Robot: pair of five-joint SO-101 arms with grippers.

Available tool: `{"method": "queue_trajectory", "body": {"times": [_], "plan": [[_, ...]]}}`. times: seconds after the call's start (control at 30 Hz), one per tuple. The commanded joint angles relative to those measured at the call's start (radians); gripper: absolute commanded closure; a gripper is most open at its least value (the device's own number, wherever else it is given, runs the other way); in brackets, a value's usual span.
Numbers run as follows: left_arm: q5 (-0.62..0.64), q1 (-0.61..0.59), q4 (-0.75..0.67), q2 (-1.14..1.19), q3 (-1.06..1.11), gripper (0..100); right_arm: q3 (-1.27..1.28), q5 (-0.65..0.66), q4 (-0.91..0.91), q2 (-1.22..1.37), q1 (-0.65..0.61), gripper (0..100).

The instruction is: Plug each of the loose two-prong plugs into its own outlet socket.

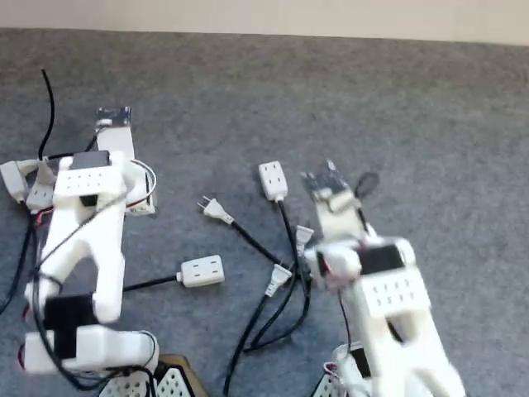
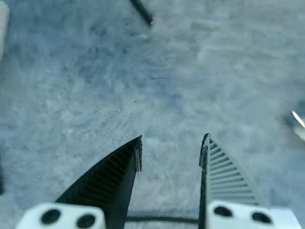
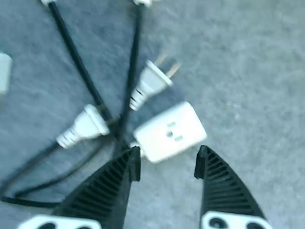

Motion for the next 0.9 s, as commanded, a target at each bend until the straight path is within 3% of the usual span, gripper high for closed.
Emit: {"method": "queue_trajectory", "body": {"times": [0.0, 0.1, 0.2, 0.27, 0.43, 0.7, 0.87], "plan": [[0.075, -0.068, -0.048, 0.044, -0.068, 79, -0.131, -0.178, -0.079, 0.183, -0.108, 88.9], [0.158, -0.119, -0.051, 0.067, -0.090, 79, -0.139, -0.416, -0.168, 0.278, -0.196, 98.2], [0.218, -0.157, -0.052, 0.079, -0.097, 79, -0.142, -0.713, -0.182, 0.335, -0.266, 96.2], [0.239, -0.170, -0.051, 0.082, -0.108, 79, -0.131, -0.827, -0.179, 0.351, -0.311, 93.5], [0.239, -0.171, -0.048, 0.082, -0.110, 79, -0.054, -0.919, -0.171, 0.346, -0.437, 89.8], [0.239, -0.219, -0.049, 0.082, -0.111, 79, 0.001, -0.973, -0.248, 0.358, -0.433, 89.6], [0.239, -0.225, -0.052, 0.084, -0.111, 79, 0.007, -0.974, -0.196, 0.357, -0.432, 89.6]]}}
